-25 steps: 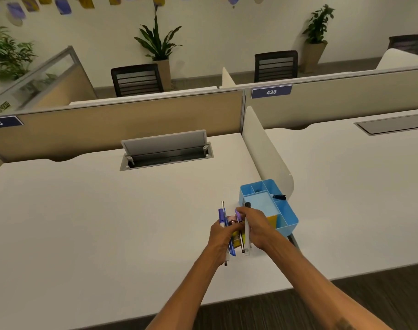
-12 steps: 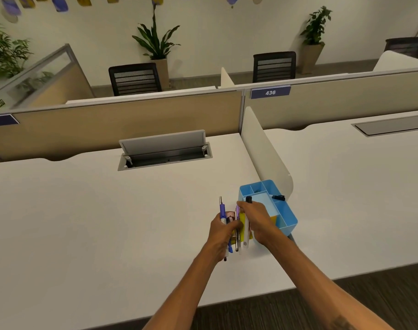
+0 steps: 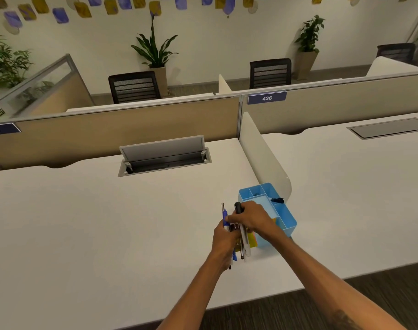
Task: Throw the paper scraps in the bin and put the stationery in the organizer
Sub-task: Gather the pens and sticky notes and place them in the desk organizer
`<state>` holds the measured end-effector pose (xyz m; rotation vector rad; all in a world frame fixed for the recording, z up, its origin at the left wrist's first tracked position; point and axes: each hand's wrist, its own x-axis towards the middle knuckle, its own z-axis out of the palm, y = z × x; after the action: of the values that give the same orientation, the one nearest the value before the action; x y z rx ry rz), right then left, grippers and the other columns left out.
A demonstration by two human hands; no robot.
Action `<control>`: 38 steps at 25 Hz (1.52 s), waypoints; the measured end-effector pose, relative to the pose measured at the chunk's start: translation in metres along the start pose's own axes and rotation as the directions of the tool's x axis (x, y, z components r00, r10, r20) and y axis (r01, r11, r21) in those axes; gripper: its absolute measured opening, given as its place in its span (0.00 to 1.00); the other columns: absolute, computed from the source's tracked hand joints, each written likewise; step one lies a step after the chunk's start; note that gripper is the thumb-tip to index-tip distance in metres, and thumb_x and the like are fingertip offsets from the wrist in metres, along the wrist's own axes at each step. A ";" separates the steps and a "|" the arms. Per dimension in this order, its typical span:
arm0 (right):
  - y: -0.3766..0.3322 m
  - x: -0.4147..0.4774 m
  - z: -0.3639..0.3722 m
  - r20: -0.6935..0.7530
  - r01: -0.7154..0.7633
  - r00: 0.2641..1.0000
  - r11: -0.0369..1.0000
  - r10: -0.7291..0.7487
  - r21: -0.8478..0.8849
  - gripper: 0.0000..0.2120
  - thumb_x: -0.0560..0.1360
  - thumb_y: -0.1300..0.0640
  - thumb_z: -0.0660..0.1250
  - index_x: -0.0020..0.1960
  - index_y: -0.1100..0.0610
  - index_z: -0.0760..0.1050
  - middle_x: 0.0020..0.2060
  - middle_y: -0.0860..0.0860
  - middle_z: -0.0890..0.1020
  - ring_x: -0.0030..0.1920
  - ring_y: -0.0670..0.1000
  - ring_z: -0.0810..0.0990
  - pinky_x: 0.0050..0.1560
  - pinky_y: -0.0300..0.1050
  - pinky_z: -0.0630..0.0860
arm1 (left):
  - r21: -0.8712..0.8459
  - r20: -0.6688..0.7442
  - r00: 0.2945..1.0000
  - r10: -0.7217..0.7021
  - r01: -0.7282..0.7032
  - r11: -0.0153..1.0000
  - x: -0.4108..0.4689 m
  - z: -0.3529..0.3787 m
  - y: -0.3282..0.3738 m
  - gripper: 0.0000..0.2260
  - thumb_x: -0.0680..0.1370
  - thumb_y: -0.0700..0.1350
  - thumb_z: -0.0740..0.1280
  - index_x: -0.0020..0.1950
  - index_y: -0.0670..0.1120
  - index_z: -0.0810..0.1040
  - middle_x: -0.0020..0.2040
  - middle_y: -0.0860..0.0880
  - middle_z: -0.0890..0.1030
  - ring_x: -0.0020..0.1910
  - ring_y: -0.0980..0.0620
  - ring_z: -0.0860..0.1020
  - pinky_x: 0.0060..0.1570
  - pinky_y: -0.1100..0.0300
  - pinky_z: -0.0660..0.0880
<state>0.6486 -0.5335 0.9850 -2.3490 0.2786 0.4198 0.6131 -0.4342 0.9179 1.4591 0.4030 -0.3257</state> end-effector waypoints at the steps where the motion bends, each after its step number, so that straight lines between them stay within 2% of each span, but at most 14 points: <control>1: -0.001 -0.001 0.001 0.007 0.002 1.000 1.000 -0.002 -0.022 0.22 0.71 0.42 0.74 0.54 0.59 0.78 0.47 0.57 0.83 0.47 0.55 0.84 0.52 0.51 0.82 | 0.012 -0.004 1.000 0.000 0.000 1.000 -0.001 0.002 0.000 0.07 0.79 0.42 0.68 0.52 0.54 0.77 0.37 0.52 0.86 0.35 0.53 0.86 0.32 0.62 0.81; 5: -0.004 -0.007 0.003 0.016 0.036 0.999 0.992 -0.035 -0.120 0.22 0.70 0.39 0.74 0.48 0.58 0.78 0.41 0.54 0.82 0.40 0.51 0.81 0.45 0.43 0.79 | 0.087 -0.016 0.999 -0.029 0.031 0.996 -0.006 0.010 0.000 0.04 0.82 0.43 0.64 0.50 0.51 0.75 0.37 0.55 0.83 0.34 0.57 0.84 0.32 0.66 0.79; 7: -0.005 -0.007 0.004 0.002 0.029 1.000 0.992 -0.029 -0.126 0.21 0.70 0.43 0.74 0.51 0.59 0.80 0.44 0.55 0.84 0.41 0.51 0.81 0.45 0.42 0.77 | 0.093 -0.023 0.999 -0.042 0.044 0.995 -0.008 0.013 0.000 0.06 0.83 0.45 0.62 0.47 0.48 0.77 0.36 0.52 0.82 0.33 0.56 0.83 0.32 0.64 0.79; 9: -0.002 -0.006 0.002 -0.003 0.002 1.000 0.999 -0.002 -0.052 0.19 0.71 0.47 0.74 0.53 0.60 0.80 0.47 0.56 0.85 0.43 0.52 0.83 0.49 0.44 0.80 | 0.095 -0.007 1.000 -0.015 0.015 0.995 -0.008 0.013 0.000 0.09 0.83 0.47 0.62 0.45 0.49 0.78 0.35 0.50 0.83 0.35 0.53 0.83 0.36 0.61 0.80; 11: 0.002 -0.003 -0.004 -0.014 -0.027 1.000 0.998 0.028 0.058 0.17 0.72 0.49 0.73 0.52 0.62 0.80 0.47 0.57 0.85 0.45 0.54 0.85 0.53 0.49 0.82 | 0.099 0.038 0.999 0.003 -0.007 0.995 -0.009 0.010 -0.002 0.07 0.82 0.48 0.63 0.46 0.51 0.79 0.37 0.50 0.84 0.39 0.50 0.83 0.37 0.60 0.81; 13: 0.007 0.000 -0.011 -0.016 -0.058 0.998 0.985 0.062 0.165 0.16 0.73 0.51 0.73 0.52 0.64 0.80 0.46 0.59 0.86 0.45 0.57 0.86 0.51 0.52 0.83 | 0.096 0.080 0.997 -0.005 -0.003 0.995 -0.011 0.008 -0.006 0.04 0.81 0.48 0.66 0.54 0.50 0.79 0.43 0.48 0.84 0.41 0.50 0.83 0.39 0.58 0.83; 15: 0.011 0.003 -0.019 0.008 -0.110 0.994 0.962 0.112 0.249 0.16 0.74 0.52 0.73 0.52 0.65 0.79 0.44 0.60 0.86 0.42 0.57 0.87 0.47 0.51 0.84 | 0.106 0.093 0.995 -0.027 0.017 0.994 -0.011 0.011 -0.009 0.09 0.80 0.48 0.68 0.60 0.49 0.77 0.48 0.45 0.83 0.42 0.49 0.83 0.42 0.55 0.84; 18: 0.017 0.006 -0.031 0.022 -0.151 0.988 0.920 0.153 0.361 0.15 0.74 0.55 0.74 0.52 0.67 0.79 0.43 0.62 0.86 0.39 0.58 0.86 0.44 0.51 0.85 | 0.112 0.125 0.992 -0.036 0.021 0.993 -0.013 0.016 -0.011 0.12 0.77 0.46 0.71 0.60 0.49 0.76 0.48 0.45 0.83 0.42 0.50 0.82 0.38 0.59 0.83; 22: 0.024 0.012 -0.060 -0.121 -0.055 0.982 0.831 0.146 0.554 0.11 0.73 0.58 0.73 0.50 0.66 0.81 0.44 0.62 0.86 0.43 0.59 0.86 0.46 0.56 0.84 | 0.107 0.152 0.985 -0.085 0.069 0.992 -0.016 0.019 -0.019 0.16 0.73 0.40 0.75 0.59 0.44 0.77 0.46 0.46 0.83 0.40 0.51 0.81 0.34 0.63 0.79; 25: 0.034 0.018 -0.086 -0.250 0.065 0.959 0.757 0.133 0.651 0.10 0.73 0.59 0.74 0.51 0.63 0.81 0.45 0.61 0.84 0.43 0.58 0.85 0.43 0.50 0.85 | 0.059 0.133 0.985 -0.114 0.107 0.993 -0.017 0.025 -0.021 0.18 0.73 0.40 0.75 0.61 0.43 0.76 0.49 0.43 0.82 0.42 0.49 0.82 0.38 0.60 0.81; 27: 0.043 0.023 -0.100 -0.359 0.158 0.926 0.747 0.115 0.646 0.06 0.73 0.59 0.73 0.49 0.60 0.80 0.44 0.59 0.84 0.43 0.56 0.85 0.41 0.46 0.84 | 0.030 0.126 0.986 -0.113 0.110 0.993 -0.014 0.029 -0.022 0.17 0.74 0.40 0.74 0.61 0.44 0.76 0.50 0.43 0.83 0.43 0.49 0.82 0.39 0.60 0.81; 30: 0.058 0.034 -0.110 -0.487 0.220 0.867 0.793 0.108 0.568 0.04 0.75 0.59 0.71 0.48 0.58 0.80 0.42 0.56 0.84 0.44 0.56 0.84 0.48 0.52 0.84 | -0.008 0.128 0.987 -0.100 0.101 0.995 -0.011 0.035 -0.021 0.16 0.74 0.39 0.74 0.60 0.45 0.76 0.51 0.43 0.83 0.45 0.48 0.83 0.41 0.59 0.82; 33: 0.070 0.049 -0.105 -0.523 0.199 0.846 0.851 0.102 0.487 0.07 0.77 0.58 0.69 0.52 0.60 0.79 0.45 0.58 0.84 0.46 0.59 0.84 0.51 0.56 0.82 | -0.039 0.119 0.989 -0.090 0.095 0.995 -0.009 0.040 -0.020 0.16 0.74 0.39 0.74 0.60 0.46 0.76 0.53 0.42 0.83 0.48 0.47 0.83 0.45 0.56 0.83; 38: 0.089 0.068 -0.083 -0.553 0.177 0.832 0.922 0.047 0.345 0.09 0.78 0.56 0.66 0.57 0.58 0.78 0.48 0.57 0.84 0.49 0.60 0.81 0.51 0.53 0.79 | -0.081 0.089 0.994 -0.064 0.071 0.994 -0.002 0.041 -0.015 0.19 0.74 0.39 0.75 0.62 0.46 0.75 0.54 0.43 0.82 0.48 0.47 0.82 0.46 0.56 0.83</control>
<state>0.7012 -0.6605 0.9611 -2.0268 0.4987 -0.3486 0.6069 -0.4760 0.9078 1.3469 0.3921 -0.4196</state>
